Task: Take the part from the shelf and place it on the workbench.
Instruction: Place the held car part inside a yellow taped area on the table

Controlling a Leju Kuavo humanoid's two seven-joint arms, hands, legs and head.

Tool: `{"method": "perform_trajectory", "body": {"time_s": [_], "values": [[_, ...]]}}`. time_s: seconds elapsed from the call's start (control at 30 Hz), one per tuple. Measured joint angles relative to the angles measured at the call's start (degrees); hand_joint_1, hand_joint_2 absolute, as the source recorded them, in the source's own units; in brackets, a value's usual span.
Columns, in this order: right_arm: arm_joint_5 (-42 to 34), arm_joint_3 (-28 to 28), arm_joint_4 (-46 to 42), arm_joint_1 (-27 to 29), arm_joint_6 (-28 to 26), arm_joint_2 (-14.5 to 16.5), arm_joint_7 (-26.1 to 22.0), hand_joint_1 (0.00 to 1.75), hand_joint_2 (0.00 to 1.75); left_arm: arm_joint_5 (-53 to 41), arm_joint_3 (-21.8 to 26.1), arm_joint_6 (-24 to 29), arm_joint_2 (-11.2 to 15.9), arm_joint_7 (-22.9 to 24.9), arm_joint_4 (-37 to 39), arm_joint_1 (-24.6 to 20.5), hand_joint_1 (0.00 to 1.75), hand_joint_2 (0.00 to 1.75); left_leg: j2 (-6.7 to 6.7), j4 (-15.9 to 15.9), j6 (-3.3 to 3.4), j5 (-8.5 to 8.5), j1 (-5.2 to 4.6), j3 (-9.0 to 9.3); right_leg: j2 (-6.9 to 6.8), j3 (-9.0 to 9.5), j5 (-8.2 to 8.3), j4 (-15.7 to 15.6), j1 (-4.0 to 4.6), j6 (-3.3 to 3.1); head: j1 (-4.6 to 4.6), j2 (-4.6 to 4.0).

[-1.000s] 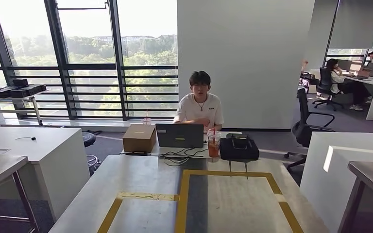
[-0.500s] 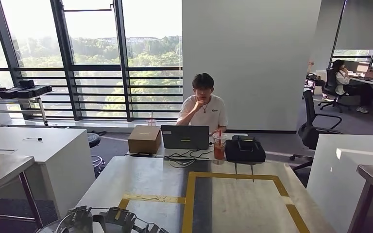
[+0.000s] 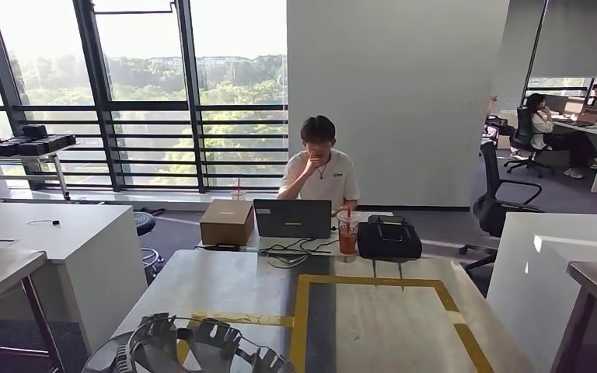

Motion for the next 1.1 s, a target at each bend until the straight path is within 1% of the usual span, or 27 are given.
{"method": "perform_trajectory", "body": {"time_s": [0.07, 0.1, 0.13, 0.2, 0.23, 0.27, 0.3, 0.33, 0.37, 0.4, 0.43, 0.47, 0.5, 0.57, 0.6, 0.63, 0.7, 0.73, 0.77, 0.8, 0.83, 0.87, 0.9, 0.93, 0.97, 1.03, 1.1], "values": [[0.4, -0.4, 0.0, 0.3, 0.0, -0.1, -0.1, 1.68, 1.75, -0.2, 0.0, 0.3, 0.0, -0.2, 0.0, -0.1, 0.0, 1.75, -0.03, -0.5, 0.78, 0.13, 0.11, 0.36, -0.07, -0.2, -0.41, 0.4, -0.05, 0.54, 0.02, 0.0], [0.5, -0.7, 0.0, 0.4, -0.1, -0.1, -0.2, 1.68, 1.75, -0.3, 0.0, 0.6, 0.0, -0.3, 0.0, -0.1, 0.0, 1.75, -0.04, -0.9, 1.2, 0.23, 0.2, 0.66, -0.1, -0.87, -1.15, 1.8, -0.03, 0.58, 0.05, -0.01], [0.6, -0.9, 0.0, 0.5, -0.1, -0.2, -0.3, 1.68, 1.75, -0.3, -0.1, 0.8, 0.0, -0.4, 0.1, -0.3, 0.0, 1.75, -0.03, -1.2, 1.57, 0.28, 0.3, 0.92, -0.12, -2.28, -2.34, 4.6, -0.01, 0.45, 0.12, 0.0], [0.8, -1.3, 0.0, 0.9, -0.1, -0.2, -0.4, 1.68, 1.75, -0.4, -0.1, 1.1, 0.0, -0.5, 0.2, -0.4, 0.0, 1.75, -0.02, -1.3, 2.02, 0.13, 0.14, 1.06, -0.13, -6.84, -5.34, 13.0, -0.02, 0.07, 0.22, 0.0], [0.9, -1.4, 0.0, 1.1, -0.1, -0.3, -0.5, 1.68, 1.75, -0.4, -0.1, 1.1, 0.0, -0.6, 0.3, -0.5, 0.0, 1.75, -0.03, -1.3, 2.12, 0.01, 0.06, 1.11, -0.13, -9.0, -6.24, 16.5, -0.03, 0.14, 0.25, 0.01], [0.9, -1.6, 0.0, 1.3, -0.1, -0.3, -0.5, 1.68, 1.75, -0.4, -0.1, 1.2, 0.0, -0.6, 0.5, -0.5, 0.0, 1.75, -0.07, -1.3, 2.16, -0.13, -0.01, 1.23, -0.13, -10.25, -6.26, 18.1, -0.03, 0.4, 0.25, 0.0], [1.0, -1.7, 0.0, 1.5, 0.0, -0.3, -0.5, 1.68, 1.75, -0.5, -0.1, 1.2, 0.0, -0.6, 0.5, -0.5, 0.0, 1.75, -0.14, -1.2, 2.13, -0.3, -0.04, 1.43, -0.14, -10.19, -5.21, 17.1, -0.04, 0.84, 0.26, 0.0], [1.0, -1.8, 0.0, 1.6, 0.0, -0.3, -0.6, 1.68, 1.75, -0.5, -0.1, 1.2, 0.0, -0.6, 0.6, -0.5, 0.0, 1.75, -0.22, -1.2, 2.02, -0.52, -0.04, 1.72, -0.17, -8.9, -3.32, 13.7, -0.08, 1.32, 0.27, 0.0], [1.0, -1.9, 0.0, 1.6, 0.1, -0.3, -0.6, 1.68, 1.75, -0.5, -0.1, 1.2, 0.0, -0.6, 0.6, -0.5, 0.0, 1.75, -0.32, -1.1, 1.84, -0.79, -0.05, 2.0, -0.24, -6.91, -1.18, 9.2, -0.11, 1.69, 0.28, 0.0], [1.0, -1.9, 0.0, 1.6, 0.1, -0.3, -0.6, 1.68, 1.75, -0.5, -0.1, 1.2, 0.0, -0.6, 0.7, -0.5, 0.0, 1.75, -0.41, -0.9, 1.57, -1.16, -0.22, 2.2, -0.3, -4.95, 0.6, 5.0, -0.09, 1.71, 0.29, -0.01], [1.1, -2.1, 0.0, 1.7, 0.2, -0.3, -0.7, 1.68, 1.75, -0.6, -0.1, 1.2, 0.0, -0.7, 0.7, -0.6, 0.0, 1.75, -0.47, -0.7, 1.3, -1.48, -0.35, 2.31, -0.35, -3.58, 1.71, 2.1, -0.05, 1.45, 0.27, -0.01], [1.1, -2.2, 0.0, 1.7, 0.2, -0.3, -0.7, 1.68, 1.75, -0.7, -0.1, 1.2, 0.0, -0.7, 0.7, -0.6, 0.0, 1.75, -0.5, -0.5, 1.03, -1.73, -0.46, 2.33, -0.38, -2.94, 2.12, 0.8, 0.05, 1.04, 0.26, -0.01], [1.1, -2.2, 0.0, 1.8, 0.2, -0.3, -0.8, 1.68, 1.75, -0.8, -0.1, 1.3, 0.0, -0.7, 0.8, -0.6, 0.0, 1.75, -0.49, -0.4, 0.79, -1.92, -0.54, 2.34, -0.35, -2.8, 2.11, 0.6, 0.19, 0.53, 0.23, -0.01], [1.1, -2.4, 0.0, 1.8, 0.2, -0.3, -0.9, 1.68, 1.75, -0.9, -0.1, 1.5, 0.2, -0.8, 0.8, -0.6, 0.0, 1.75, -0.36, -0.1, 0.28, -2.47, -0.31, 2.22, -0.28, -2.67, 2.01, 0.6, -0.01, -0.17, 0.21, 0.0], [1.1, -2.4, 0.0, 1.8, 0.2, -0.3, -0.9, 1.68, 1.75, -1.0, -0.1, 1.5, 0.2, -0.8, 0.8, -0.6, 0.0, 1.75, -0.26, 1.0, -0.02, -3.19, -0.19, 1.78, -0.26, -2.49, 1.93, 0.5, -0.16, -0.55, 0.15, -0.01], [1.1, -2.5, 0.0, 1.8, 0.2, -0.3, -1.0, 1.68, 1.75, -1.0, -0.2, 1.5, 0.3, -0.8, 0.8, -0.6, 0.0, 1.75, -0.19, 3.4, -0.36, -4.52, -0.05, 0.63, -0.26, -2.28, 1.83, 0.4, -0.35, -0.89, 0.11, -0.01], [1.1, -2.5, 0.0, 1.9, 0.3, -0.3, -1.0, 1.68, 1.75, -1.0, -0.2, 1.5, 0.4, -0.8, 0.8, -0.6, 0.0, 1.75, -0.12, 11.3, -0.91, -7.89, 0.19, -3.43, -0.29, -2.0, 1.55, 0.4, -0.33, -1.41, 0.02, -0.01], [1.1, -2.5, 0.0, 1.9, 0.3, -0.3, -1.1, 1.68, 1.75, -1.0, -0.2, 1.5, 0.4, -0.8, 0.9, -0.6, 0.0, 1.75, -0.12, 15.1, -1.09, -9.05, 0.28, -5.66, -0.28, -1.91, 1.42, 0.4, -0.3, -1.5, 0.02, -0.01], [1.1, -2.5, 0.0, 1.9, 0.3, -0.3, -1.1, 1.68, 1.75, -1.0, -0.2, 1.6, 0.4, -0.8, 0.9, -0.6, 0.0, 1.75, -0.11, 17.1, -1.17, -9.09, 0.32, -7.06, -0.24, -1.78, 1.29, 0.4, -0.29, -1.54, 0.01, -0.01], [1.0, -2.5, 0.0, 2.0, 0.4, -0.3, -1.1, 1.68, 1.75, -1.0, -0.2, 1.6, 0.4, -0.8, 0.9, -0.6, 0.0, 1.75, -0.09, 16.7, -1.16, -7.91, 0.34, -7.3, -0.18, -1.56, 1.14, 0.5, -0.28, -1.53, 0.0, -0.01], [1.0, -2.5, 0.0, 2.0, 0.5, -0.2, -1.1, 1.68, 1.75, -1.0, -0.2, 1.6, 0.4, -0.8, 0.9, -0.6, 0.0, 1.75, -0.06, 13.9, -1.06, -5.76, 0.34, -6.33, -0.1, -1.23, 0.93, 0.5, -0.26, -1.45, -0.01, -0.01], [1.0, -2.5, 0.0, 2.0, 0.6, -0.2, -1.1, 1.68, 1.75, -1.0, -0.2, 1.6, 0.4, -0.8, 0.9, -0.6, 0.0, 1.75, -0.03, 9.5, -0.83, -3.15, 0.31, -4.45, -0.03, -0.87, 0.71, 0.4, -0.25, -1.36, -0.01, -0.01], [1.0, -2.5, 0.0, 2.0, 0.7, -0.2, -1.1, 1.68, 1.75, -1.0, -0.2, 1.7, 0.5, -0.8, 0.9, -0.7, 0.0, 1.75, 0.01, 5.4, -0.54, -1.33, 0.18, -2.53, 0.03, -0.58, 0.49, 0.4, -0.15, -1.18, 0.02, -0.01], [0.9, -2.5, 0.0, 2.0, 0.8, -0.2, -1.2, 1.68, 1.75, -1.0, -0.1, 1.7, 0.5, -0.9, 0.9, -0.7, 0.0, 1.75, 0.07, 2.3, -0.24, -0.25, 0.02, -1.03, 0.07, -0.47, 0.32, 0.4, -0.02, -0.98, 0.01, -0.02], [0.9, -2.5, 0.0, 1.9, 0.8, -0.2, -1.2, 1.68, 1.75, -0.9, -0.1, 1.7, 0.5, -0.9, 0.9, -0.7, 0.0, 1.75, 0.1, 0.6, 0.03, 0.05, -0.17, -0.23, 0.09, -0.51, 0.22, 0.4, 0.09, -0.76, 0.04, -0.01], [0.9, -2.5, -0.1, 1.9, 0.9, -0.1, -1.2, 1.68, 1.75, -0.8, -0.1, 1.8, 0.5, -0.9, 0.9, -0.8, 0.0, 1.75, 0.1, 0.0, 0.51, -0.25, -0.43, 0.03, 0.09, -0.63, 0.17, 0.3, 0.17, -0.18, 0.02, 0.01], [0.8, -2.6, -0.1, 1.8, 0.9, 0.0, -1.2, 1.68, 1.75, -0.7, -0.1, 1.7, 0.4, -0.9, 0.9, -0.7, 0.0, 1.75, 0.07, -0.8, 1.23, 0.0, -0.18, 0.65, -0.07, -0.88, -0.38, 1.0, 0.18, 0.21, 0.07, 0.01]]}}
